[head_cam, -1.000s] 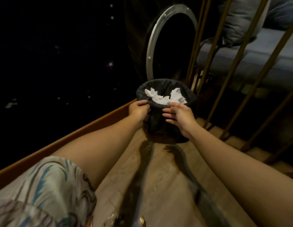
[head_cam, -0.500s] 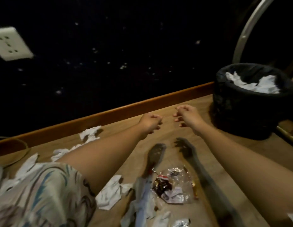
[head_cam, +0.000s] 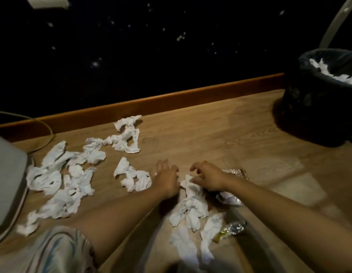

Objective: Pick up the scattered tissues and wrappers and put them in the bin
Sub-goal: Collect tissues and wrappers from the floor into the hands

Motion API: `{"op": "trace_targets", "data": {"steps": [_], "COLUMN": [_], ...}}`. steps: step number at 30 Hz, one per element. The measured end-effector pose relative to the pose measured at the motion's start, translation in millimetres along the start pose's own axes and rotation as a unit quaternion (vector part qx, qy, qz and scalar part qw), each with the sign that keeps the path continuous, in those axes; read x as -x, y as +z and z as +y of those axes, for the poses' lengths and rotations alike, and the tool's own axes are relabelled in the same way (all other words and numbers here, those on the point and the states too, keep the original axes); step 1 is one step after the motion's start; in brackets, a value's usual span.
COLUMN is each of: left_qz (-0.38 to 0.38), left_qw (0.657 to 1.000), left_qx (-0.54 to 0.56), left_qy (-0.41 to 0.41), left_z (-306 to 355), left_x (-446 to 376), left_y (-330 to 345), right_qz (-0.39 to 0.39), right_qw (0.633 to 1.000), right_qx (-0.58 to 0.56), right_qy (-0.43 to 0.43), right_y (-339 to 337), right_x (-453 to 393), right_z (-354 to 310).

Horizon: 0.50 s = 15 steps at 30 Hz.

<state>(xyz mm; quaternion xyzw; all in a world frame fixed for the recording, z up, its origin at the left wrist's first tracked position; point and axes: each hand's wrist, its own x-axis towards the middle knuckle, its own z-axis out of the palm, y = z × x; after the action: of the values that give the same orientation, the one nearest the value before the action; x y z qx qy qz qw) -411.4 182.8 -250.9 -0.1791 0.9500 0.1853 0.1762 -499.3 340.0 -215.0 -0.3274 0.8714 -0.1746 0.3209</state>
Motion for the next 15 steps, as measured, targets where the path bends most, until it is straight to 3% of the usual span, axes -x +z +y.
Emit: {"op": "trace_targets", "data": {"steps": [3, 6, 10, 15], "left_qz": [0.046, 0.045, 0.105, 0.191], "left_qw": [0.998, 0.995, 0.992, 0.96], "left_qx": [-0.029, -0.028, 0.066, 0.204], "left_qy": [-0.032, -0.081, -0.038, -0.021], "left_z": [-37.0, -66.1, -90.0, -81.9], "left_x": [12.6, 21.1, 34.1, 54.1], "left_y": [24.1, 32.7, 48.3, 70.0], "right_qz": [-0.013, 0.015, 0.021, 0.06], "right_qw": [0.996, 0.992, 0.987, 0.994], "right_qx": [0.089, 0.109, 0.116, 0.078], "right_qy": [-0.013, 0.059, 0.109, 0.047], "right_y": [38.8, 62.0, 76.1, 93.3], "right_x": [2.3, -1.1, -10.8, -24.2], "right_z": [-12.6, -21.6, -23.0, -12.8]}}
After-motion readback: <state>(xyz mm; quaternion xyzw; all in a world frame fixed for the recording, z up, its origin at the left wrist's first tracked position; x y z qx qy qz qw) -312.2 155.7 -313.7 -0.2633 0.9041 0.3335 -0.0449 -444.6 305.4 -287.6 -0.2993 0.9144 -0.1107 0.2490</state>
